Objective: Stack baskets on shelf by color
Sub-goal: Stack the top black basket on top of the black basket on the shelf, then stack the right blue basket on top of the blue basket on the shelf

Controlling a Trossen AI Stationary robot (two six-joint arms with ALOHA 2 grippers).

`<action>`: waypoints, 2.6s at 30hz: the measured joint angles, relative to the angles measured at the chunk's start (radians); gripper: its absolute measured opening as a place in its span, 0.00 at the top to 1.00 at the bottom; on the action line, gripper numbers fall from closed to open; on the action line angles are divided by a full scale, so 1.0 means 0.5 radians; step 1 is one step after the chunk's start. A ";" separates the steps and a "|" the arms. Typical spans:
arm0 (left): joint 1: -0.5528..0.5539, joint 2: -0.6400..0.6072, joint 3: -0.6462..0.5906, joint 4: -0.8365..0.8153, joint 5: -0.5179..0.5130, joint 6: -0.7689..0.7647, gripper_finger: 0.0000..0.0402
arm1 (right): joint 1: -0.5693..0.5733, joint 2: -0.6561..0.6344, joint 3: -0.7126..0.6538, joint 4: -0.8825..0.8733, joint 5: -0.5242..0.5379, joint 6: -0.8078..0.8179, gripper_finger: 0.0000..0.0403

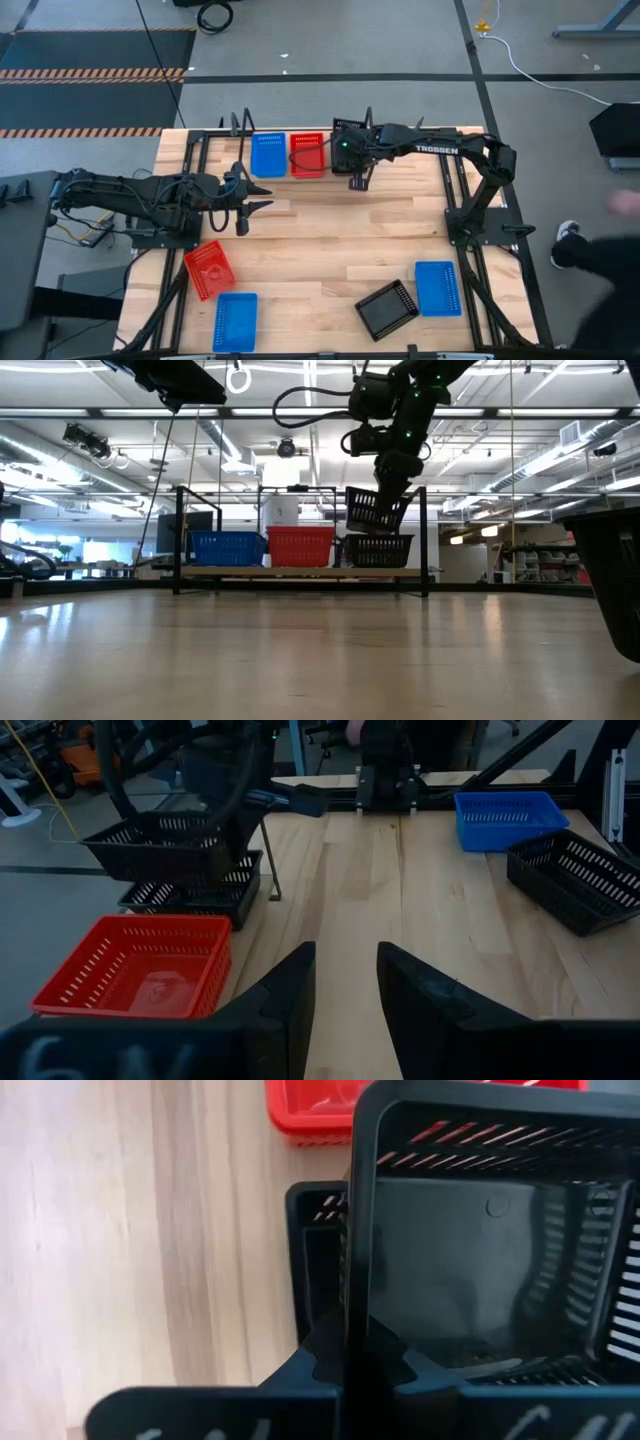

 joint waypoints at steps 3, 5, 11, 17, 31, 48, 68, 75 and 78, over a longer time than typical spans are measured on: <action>0.000 0.000 0.000 0.000 0.000 0.000 0.71 | -0.024 0.000 0.000 0.009 -0.045 -0.002 0.98; 0.000 0.000 0.000 0.000 0.000 0.000 0.71 | -0.038 0.000 0.000 0.009 -0.092 -0.005 0.98; 0.000 0.000 0.000 0.000 0.000 0.004 0.71 | -0.050 0.000 0.000 0.008 -0.101 -0.005 0.98; 0.001 0.000 0.000 0.000 0.001 0.004 0.71 | -0.049 0.000 0.000 0.043 -0.111 0.033 0.95; 0.000 0.000 0.000 0.000 0.000 0.034 0.71 | -0.047 0.000 0.000 0.040 -0.106 0.049 0.76; 0.000 0.000 0.000 -0.001 0.000 0.034 0.71 | 0.168 0.000 0.000 -0.175 -0.461 0.686 0.76; 0.001 0.000 0.000 -0.071 0.001 -0.018 0.71 | 1.237 0.000 0.000 -1.045 -0.705 1.921 0.76; 0.000 0.000 0.000 -0.069 0.001 -0.020 0.71 | 1.570 -0.007 0.000 -1.149 -0.585 2.444 0.76; 0.001 0.000 0.000 -0.069 0.001 -0.020 0.71 | 1.703 -0.029 0.000 -1.233 -0.560 2.678 0.76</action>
